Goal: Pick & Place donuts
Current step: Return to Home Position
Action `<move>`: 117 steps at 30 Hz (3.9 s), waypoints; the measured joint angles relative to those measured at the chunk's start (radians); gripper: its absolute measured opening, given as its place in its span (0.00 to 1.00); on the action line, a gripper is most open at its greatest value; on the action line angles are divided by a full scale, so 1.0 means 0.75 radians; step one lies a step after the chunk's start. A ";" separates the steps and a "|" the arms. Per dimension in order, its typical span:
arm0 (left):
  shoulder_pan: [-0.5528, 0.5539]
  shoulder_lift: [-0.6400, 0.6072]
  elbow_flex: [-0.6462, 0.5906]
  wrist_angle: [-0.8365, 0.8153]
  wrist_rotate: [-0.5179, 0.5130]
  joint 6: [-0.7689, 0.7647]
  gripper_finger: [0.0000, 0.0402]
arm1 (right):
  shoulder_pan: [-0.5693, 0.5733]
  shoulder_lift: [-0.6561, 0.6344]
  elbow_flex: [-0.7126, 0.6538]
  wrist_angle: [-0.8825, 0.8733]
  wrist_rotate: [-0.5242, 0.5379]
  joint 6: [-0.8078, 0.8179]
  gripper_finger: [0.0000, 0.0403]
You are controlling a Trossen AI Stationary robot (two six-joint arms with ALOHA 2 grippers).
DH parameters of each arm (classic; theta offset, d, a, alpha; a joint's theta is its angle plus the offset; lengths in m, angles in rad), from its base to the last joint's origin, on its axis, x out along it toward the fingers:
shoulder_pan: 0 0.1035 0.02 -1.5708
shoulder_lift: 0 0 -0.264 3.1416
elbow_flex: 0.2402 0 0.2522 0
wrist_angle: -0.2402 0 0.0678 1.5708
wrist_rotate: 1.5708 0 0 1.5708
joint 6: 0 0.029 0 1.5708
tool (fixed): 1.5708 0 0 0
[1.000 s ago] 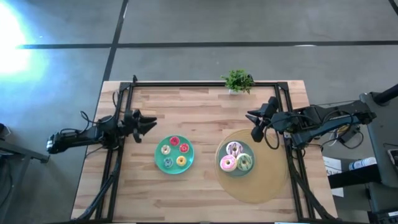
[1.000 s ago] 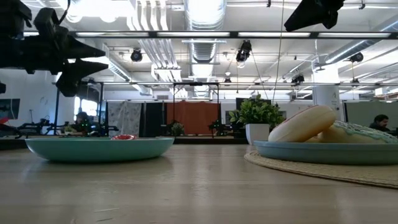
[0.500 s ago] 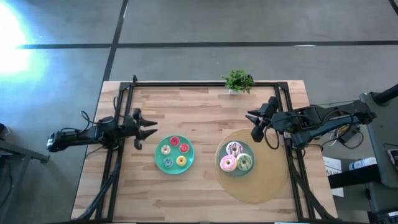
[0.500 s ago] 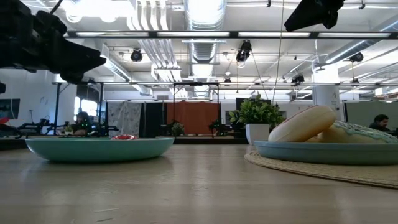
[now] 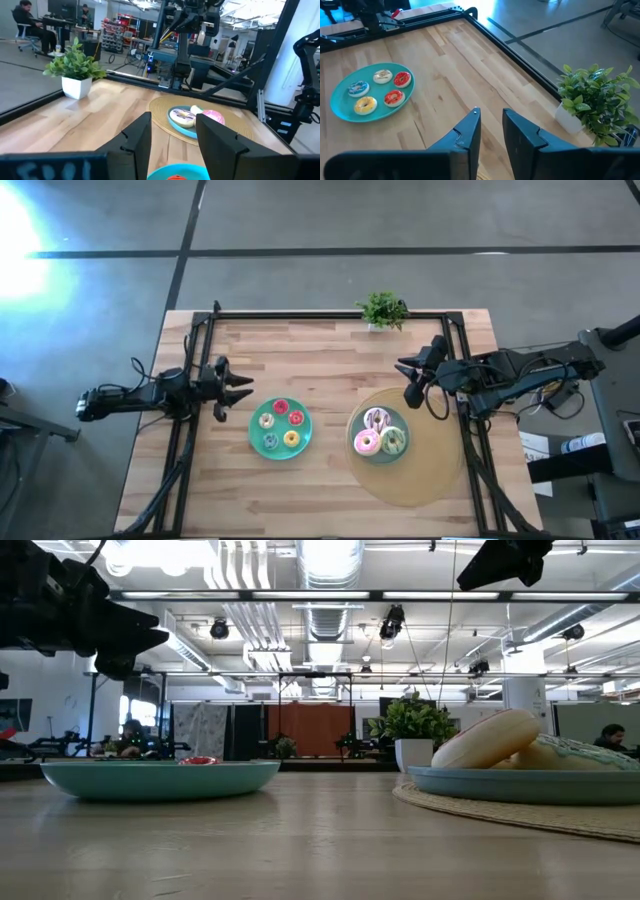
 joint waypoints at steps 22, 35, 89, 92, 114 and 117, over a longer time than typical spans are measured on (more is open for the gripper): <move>0.000 0.031 0.000 -0.002 0.001 -0.002 0.32 | 0.000 0.000 0.000 -0.001 0.000 -0.019 0.22; 0.000 0.031 0.000 -0.002 0.001 -0.002 0.32 | 0.004 -0.012 -0.094 0.593 -0.013 -0.301 0.18; 0.000 0.032 0.000 -0.002 0.002 -0.001 0.32 | -0.228 -1.200 -1.222 1.040 -0.607 -0.355 0.21; 0.000 0.032 0.000 -0.002 0.002 -0.001 0.32 | -0.228 -1.199 -1.222 0.983 -0.606 -0.392 0.20; 0.000 0.032 0.000 -0.001 0.002 -0.001 0.32 | -0.126 -1.195 -1.222 0.953 -0.607 -0.518 0.21; 0.000 0.032 0.000 -0.001 0.002 -0.001 0.32 | -0.126 -1.196 -1.222 0.953 -0.607 -0.517 0.21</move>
